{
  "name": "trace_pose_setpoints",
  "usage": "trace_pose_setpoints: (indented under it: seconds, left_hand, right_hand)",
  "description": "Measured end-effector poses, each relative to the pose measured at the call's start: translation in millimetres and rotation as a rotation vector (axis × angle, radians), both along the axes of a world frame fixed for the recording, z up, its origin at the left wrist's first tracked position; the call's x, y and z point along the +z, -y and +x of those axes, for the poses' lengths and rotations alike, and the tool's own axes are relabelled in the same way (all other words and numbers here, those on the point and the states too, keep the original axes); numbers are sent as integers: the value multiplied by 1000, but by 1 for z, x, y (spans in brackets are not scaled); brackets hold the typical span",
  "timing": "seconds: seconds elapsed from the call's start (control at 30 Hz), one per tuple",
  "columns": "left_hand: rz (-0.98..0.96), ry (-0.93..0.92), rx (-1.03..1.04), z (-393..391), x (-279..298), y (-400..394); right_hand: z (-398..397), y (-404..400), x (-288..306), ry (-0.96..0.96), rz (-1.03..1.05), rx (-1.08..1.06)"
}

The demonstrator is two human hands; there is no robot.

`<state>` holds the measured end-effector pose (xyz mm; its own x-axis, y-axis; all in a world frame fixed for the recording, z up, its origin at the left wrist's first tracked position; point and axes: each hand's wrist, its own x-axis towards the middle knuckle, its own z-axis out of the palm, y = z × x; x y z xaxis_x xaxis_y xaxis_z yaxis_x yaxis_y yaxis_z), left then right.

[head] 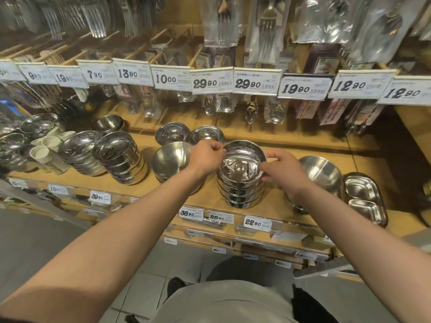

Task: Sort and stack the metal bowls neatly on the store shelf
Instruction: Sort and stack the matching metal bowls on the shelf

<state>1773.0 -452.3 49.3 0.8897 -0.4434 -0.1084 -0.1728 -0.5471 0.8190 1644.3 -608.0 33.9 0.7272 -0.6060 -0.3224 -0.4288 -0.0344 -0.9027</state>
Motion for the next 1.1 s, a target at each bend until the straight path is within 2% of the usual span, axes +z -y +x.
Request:
trace_pose_setpoints:
  seconds: [0.17, 0.53, 0.9, 1.1]
  left_hand:
    - [19, -71, -17, 3, -1, 1]
    - [63, 4, -28, 7, -12, 0]
    - [75, 11, -8, 8, -13, -1]
    - [-22, 58, -8, 18, 16, -13]
  right_hand:
    - [-1, -1, -5, -51, -32, -50]
    - [1, -9, -6, -137, -275, -10]
    - [5, -12, 2, -150, -254, -15]
    - [15, -14, 30, -85, -271, -2]
